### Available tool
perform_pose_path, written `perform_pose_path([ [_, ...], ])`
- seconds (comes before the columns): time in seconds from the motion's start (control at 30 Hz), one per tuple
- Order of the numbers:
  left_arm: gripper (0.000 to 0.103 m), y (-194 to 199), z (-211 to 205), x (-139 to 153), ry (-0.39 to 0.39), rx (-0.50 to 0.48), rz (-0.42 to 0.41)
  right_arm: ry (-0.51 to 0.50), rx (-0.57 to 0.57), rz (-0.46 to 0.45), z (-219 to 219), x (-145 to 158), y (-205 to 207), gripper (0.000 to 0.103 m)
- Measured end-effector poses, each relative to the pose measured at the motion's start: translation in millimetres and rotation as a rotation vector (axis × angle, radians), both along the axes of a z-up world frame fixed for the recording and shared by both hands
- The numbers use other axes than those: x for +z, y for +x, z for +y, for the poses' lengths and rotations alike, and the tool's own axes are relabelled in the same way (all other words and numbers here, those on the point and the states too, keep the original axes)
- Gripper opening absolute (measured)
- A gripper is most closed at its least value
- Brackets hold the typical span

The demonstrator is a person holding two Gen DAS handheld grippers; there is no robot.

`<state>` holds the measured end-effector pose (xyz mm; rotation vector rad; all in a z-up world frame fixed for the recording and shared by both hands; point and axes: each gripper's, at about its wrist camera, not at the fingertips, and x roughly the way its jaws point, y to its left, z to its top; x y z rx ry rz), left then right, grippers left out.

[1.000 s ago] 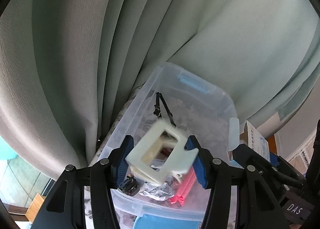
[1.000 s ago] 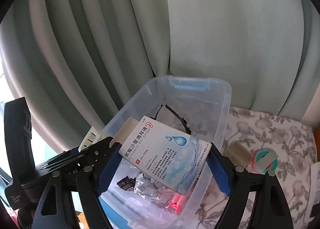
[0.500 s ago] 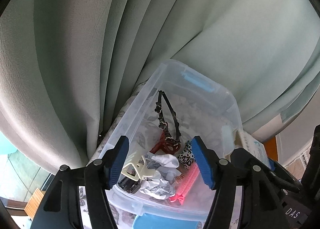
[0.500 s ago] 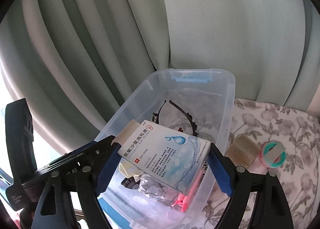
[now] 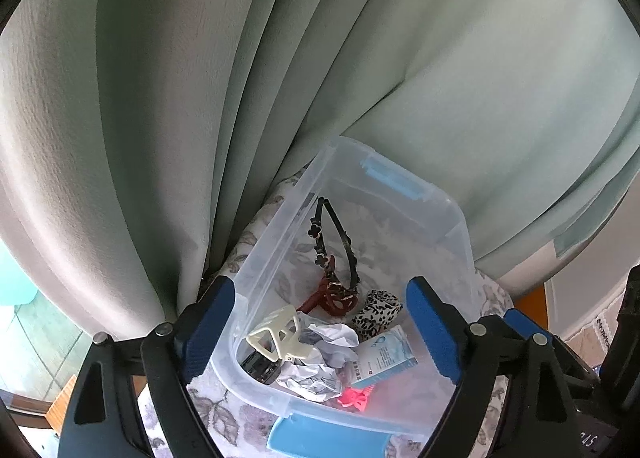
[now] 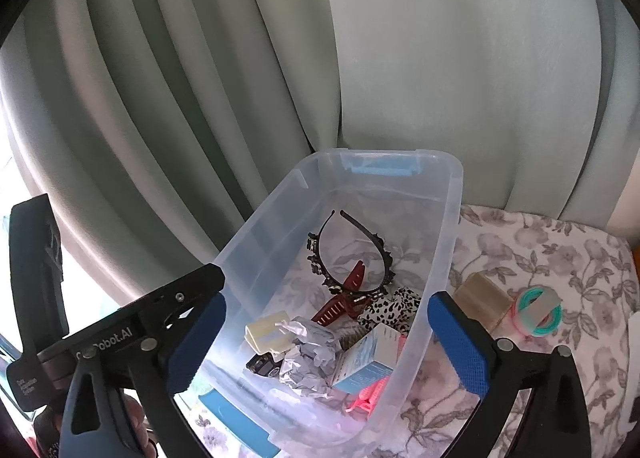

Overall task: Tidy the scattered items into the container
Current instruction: 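Open both grippers to drop the hair clip and medicine box into the box, then move both grippers away from the box toward the tape roll and hair tie bundle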

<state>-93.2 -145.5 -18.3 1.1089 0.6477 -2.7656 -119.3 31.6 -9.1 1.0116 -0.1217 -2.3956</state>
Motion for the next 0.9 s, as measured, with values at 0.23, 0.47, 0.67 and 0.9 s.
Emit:
perform_pose_path([
  [0.23,0.091,11,6,15,-0.027,-0.008,0.05,-0.006,-0.006,0.021,9,11,12,0.103],
  [0.47,0.102,27,18,36,-0.067,-0.025,0.108,-0.03,-0.03,0.051,25,23,29,0.103],
  [0.67,0.102,38,32,52,-0.087,-0.042,0.137,-0.059,-0.056,0.077,45,34,45,0.103],
  [0.9,0.103,53,63,70,-0.137,-0.087,0.186,-0.104,-0.104,0.111,78,43,63,0.103],
])
